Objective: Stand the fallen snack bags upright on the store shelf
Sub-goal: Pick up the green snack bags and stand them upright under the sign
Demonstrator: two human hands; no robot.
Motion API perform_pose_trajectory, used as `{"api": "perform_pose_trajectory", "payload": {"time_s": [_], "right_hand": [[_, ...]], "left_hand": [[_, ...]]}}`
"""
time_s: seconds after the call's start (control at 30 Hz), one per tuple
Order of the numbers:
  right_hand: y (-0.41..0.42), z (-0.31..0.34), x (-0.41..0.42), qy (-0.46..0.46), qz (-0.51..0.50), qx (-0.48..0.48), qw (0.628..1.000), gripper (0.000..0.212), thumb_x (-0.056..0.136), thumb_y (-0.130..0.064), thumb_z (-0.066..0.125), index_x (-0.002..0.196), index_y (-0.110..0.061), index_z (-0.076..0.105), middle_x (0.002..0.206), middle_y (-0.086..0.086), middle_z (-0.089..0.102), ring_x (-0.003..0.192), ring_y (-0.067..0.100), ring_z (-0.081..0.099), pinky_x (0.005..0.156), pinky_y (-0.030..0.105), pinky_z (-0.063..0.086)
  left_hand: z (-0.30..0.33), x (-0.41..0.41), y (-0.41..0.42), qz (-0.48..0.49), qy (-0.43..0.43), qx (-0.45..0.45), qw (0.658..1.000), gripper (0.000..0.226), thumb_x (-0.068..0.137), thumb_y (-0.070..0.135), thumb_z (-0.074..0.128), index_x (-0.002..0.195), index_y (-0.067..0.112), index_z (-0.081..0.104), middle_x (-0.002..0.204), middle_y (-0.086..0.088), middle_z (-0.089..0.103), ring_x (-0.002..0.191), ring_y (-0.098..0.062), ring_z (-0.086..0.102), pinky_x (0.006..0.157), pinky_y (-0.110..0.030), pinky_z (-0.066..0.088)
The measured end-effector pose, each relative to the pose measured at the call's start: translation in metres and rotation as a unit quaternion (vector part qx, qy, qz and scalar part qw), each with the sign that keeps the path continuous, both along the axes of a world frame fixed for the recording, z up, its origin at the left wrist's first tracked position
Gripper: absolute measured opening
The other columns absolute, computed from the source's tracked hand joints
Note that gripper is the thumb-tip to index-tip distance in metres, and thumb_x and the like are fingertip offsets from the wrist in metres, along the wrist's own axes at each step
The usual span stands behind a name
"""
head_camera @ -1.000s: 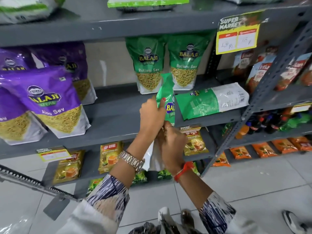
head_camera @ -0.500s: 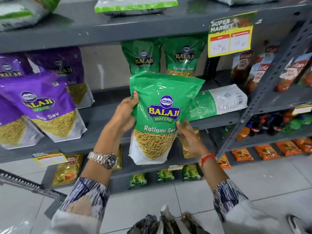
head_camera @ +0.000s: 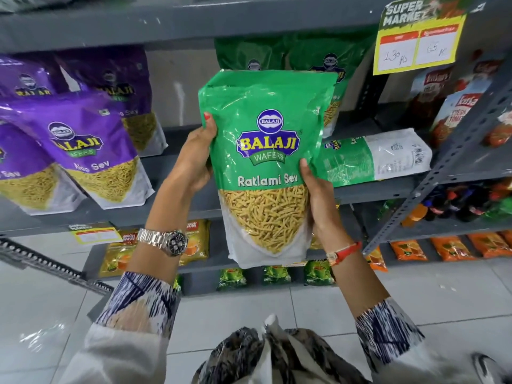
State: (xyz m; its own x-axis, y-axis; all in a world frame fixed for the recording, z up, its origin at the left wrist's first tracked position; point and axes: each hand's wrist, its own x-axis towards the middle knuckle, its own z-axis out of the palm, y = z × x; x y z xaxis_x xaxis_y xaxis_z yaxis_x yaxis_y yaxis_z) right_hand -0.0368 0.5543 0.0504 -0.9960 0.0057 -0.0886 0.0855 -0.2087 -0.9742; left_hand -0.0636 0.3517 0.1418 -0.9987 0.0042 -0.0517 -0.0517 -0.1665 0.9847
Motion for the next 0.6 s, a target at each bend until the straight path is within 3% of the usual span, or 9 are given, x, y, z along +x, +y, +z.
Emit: {"api": "perform_pose_trajectory", "payload": {"time_s": [0.03,0.13,0.2,0.33,0.37,0.47,0.53,0.6], "right_hand": [[-0.002,0.000,0.000,-0.002,-0.005,0.001,1.000,0.059,0.073,-0.064,0.063,0.054,-0.012,0.042,0.055,0.010,0.038,0.053,0.021,0.053,0.063,0.032,0.047],[-0.008,-0.003,-0.005,-0.008,-0.029,0.013,0.999,0.061,0.073,-0.067,0.060,0.057,-0.010,0.046,0.057,0.015,0.035,0.062,0.029,0.051,0.067,0.040,0.043],[-0.012,-0.005,-0.011,-0.011,-0.055,0.008,0.998,0.059,0.074,-0.066,0.059,0.055,-0.012,0.046,0.057,0.011,0.039,0.063,0.029,0.051,0.066,0.041,0.043],[-0.016,-0.007,-0.034,-0.028,-0.104,0.000,0.994,0.097,0.065,-0.077,0.059,0.091,0.016,0.053,0.080,0.019,0.052,0.074,0.040,0.064,0.079,0.055,0.055],[-0.017,-0.007,-0.043,-0.026,-0.114,0.008,0.993,0.098,0.063,-0.080,0.059,0.090,0.013,0.054,0.081,0.019,0.052,0.076,0.039,0.063,0.082,0.055,0.055],[-0.018,0.002,-0.062,0.007,-0.115,0.046,0.992,0.066,0.067,-0.078,0.056,0.080,-0.013,0.057,0.082,0.007,0.058,0.081,0.024,0.059,0.086,0.040,0.049],[-0.015,0.007,-0.077,0.031,-0.088,0.048,0.994,0.054,0.080,-0.066,0.056,0.096,-0.016,0.064,0.105,0.003,0.067,0.105,0.026,0.061,0.102,0.048,0.044],[-0.007,0.002,-0.097,0.043,-0.066,0.048,0.996,0.061,0.081,-0.065,0.055,0.117,-0.016,0.062,0.120,0.006,0.067,0.116,0.026,0.060,0.107,0.051,0.041]], "left_hand": [[0.001,0.001,0.000,0.003,0.000,-0.005,1.000,0.043,0.096,0.045,0.027,0.097,0.020,0.063,0.091,0.003,0.075,0.091,-0.015,0.070,0.084,-0.036,0.057],[-0.002,0.001,0.001,0.036,-0.001,-0.027,0.999,0.044,0.095,0.048,0.029,0.092,0.022,0.065,0.082,0.007,0.076,0.083,-0.011,0.071,0.078,-0.032,0.059],[-0.014,0.001,0.000,0.034,-0.002,-0.040,0.999,0.041,0.093,0.049,0.034,0.097,0.022,0.064,0.088,0.007,0.074,0.085,-0.011,0.071,0.081,-0.031,0.057],[-0.050,0.006,-0.002,-0.039,-0.036,-0.106,0.993,0.014,0.084,0.034,0.060,0.096,0.027,0.058,0.090,0.010,0.072,0.083,-0.008,0.068,0.082,-0.034,0.051],[-0.057,0.005,-0.002,-0.058,-0.044,-0.139,0.988,0.019,0.081,0.021,0.066,0.096,0.026,0.056,0.095,0.006,0.070,0.087,-0.012,0.067,0.085,-0.036,0.051],[-0.064,-0.008,0.008,-0.059,-0.049,-0.164,0.983,0.052,0.066,-0.006,0.073,0.108,0.012,0.049,0.112,-0.008,0.063,0.104,-0.024,0.061,0.096,-0.041,0.049],[-0.064,-0.022,0.016,-0.038,-0.043,-0.158,0.986,0.065,0.063,-0.010,0.073,0.119,0.007,0.043,0.116,-0.008,0.060,0.106,-0.022,0.058,0.095,-0.037,0.048],[-0.066,-0.037,0.022,-0.024,-0.034,-0.164,0.986,0.073,0.062,-0.009,0.074,0.125,0.007,0.040,0.122,-0.008,0.058,0.110,-0.020,0.056,0.095,-0.034,0.046]]}}
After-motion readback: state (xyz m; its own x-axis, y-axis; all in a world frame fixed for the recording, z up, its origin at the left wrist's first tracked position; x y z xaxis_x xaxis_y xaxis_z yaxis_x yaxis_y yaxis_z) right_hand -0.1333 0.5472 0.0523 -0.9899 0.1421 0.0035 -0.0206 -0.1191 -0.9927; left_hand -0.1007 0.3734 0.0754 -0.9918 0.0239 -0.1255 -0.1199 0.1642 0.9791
